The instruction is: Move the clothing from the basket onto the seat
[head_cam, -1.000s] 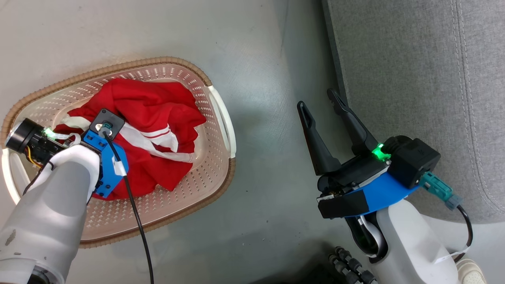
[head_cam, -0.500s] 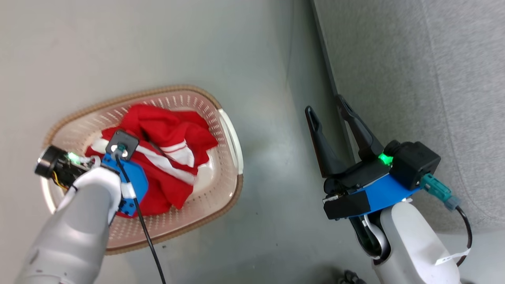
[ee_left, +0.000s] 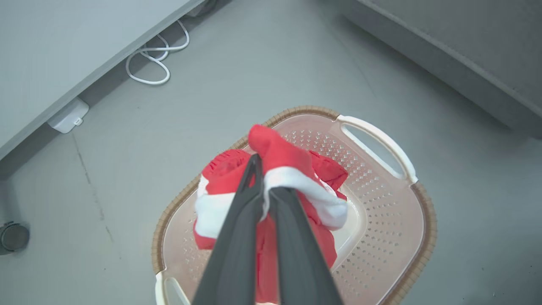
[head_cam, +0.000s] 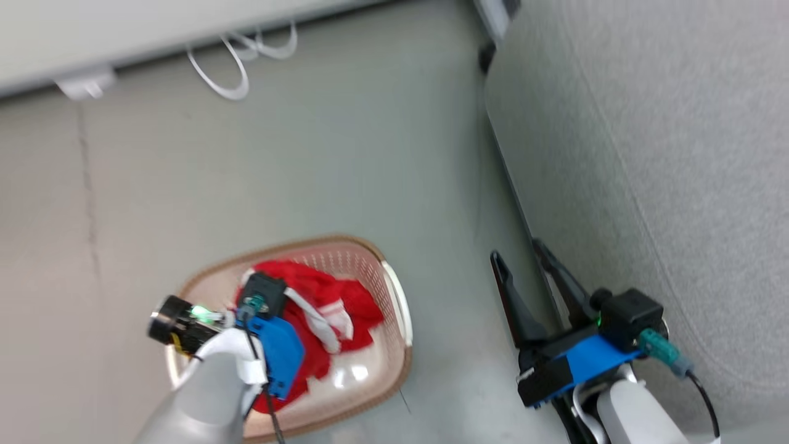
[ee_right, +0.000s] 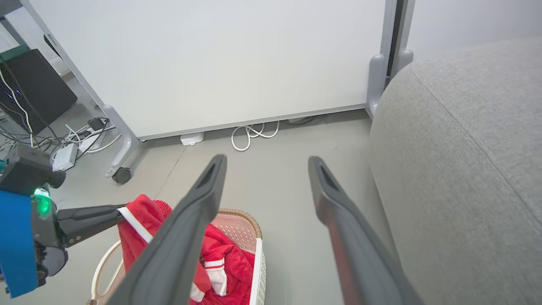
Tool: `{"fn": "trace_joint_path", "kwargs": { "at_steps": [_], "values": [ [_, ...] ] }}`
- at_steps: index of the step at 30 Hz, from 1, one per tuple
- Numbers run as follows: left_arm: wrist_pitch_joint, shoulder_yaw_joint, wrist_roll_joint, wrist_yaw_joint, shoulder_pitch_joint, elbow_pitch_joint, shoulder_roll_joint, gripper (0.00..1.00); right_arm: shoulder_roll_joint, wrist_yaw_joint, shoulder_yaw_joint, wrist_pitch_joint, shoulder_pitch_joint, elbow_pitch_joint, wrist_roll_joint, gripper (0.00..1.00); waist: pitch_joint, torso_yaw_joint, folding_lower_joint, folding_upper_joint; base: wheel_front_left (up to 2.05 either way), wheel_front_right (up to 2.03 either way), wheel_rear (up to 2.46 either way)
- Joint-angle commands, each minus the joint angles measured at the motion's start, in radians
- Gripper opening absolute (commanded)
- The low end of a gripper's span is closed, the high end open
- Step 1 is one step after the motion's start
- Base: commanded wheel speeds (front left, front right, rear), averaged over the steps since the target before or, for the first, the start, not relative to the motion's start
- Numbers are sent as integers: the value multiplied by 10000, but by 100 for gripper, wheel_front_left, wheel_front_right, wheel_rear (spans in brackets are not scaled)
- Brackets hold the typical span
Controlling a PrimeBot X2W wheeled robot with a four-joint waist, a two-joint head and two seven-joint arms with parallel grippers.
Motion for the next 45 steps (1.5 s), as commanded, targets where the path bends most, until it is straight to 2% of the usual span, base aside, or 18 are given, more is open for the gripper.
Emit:
{"fn": "trace_joint_path", "kwargs": {
  "at_steps": [1, 5, 10, 21, 28, 37, 45],
  "values": [
    [-92, -163, -129, -49, 189, -193, -159, 0, -41, 4, -43, -31, 259, 117, -72, 100, -1485, 714, 2, -1, 0, 0, 0],
    [-127, -609, -360, -49, 348, -564, -358, 0, -42, 4, -119, 4, 472, 202, -89, 100, -1994, 977, 2, -1, 0, 0, 0],
    [-156, -1410, -1157, -52, 463, -1441, -505, 0, -41, 4, -254, 166, 863, 265, -113, 100, -2682, 1337, 2, -1, 0, 0, 0],
    [166, -3401, -3656, -53, -287, -3851, -529, 0, -39, 4, -685, 590, 1737, 31, -221, 100, -3641, 1890, 2, -1, 0, 0, 0],
    [338, -4165, -5203, -53, -1004, -5035, -531, 0, -41, 4, -735, 866, 1986, -259, -301, 100, -3879, 1981, 2, -1, 0, 0, 0],
    [602, -5181, -6448, 575, -1729, -5614, -524, 0, -41, 4, -694, 989, 2132, -491, -240, 100, -4002, 1950, 2, -1, 0, 0, 0],
    [478, -5908, -7084, 806, -1951, -5477, -526, 0, -40, 4, -708, 1039, 2124, -564, -264, 100, -3956, 1953, 2, -1, 0, 0, 0]
  ]
}}
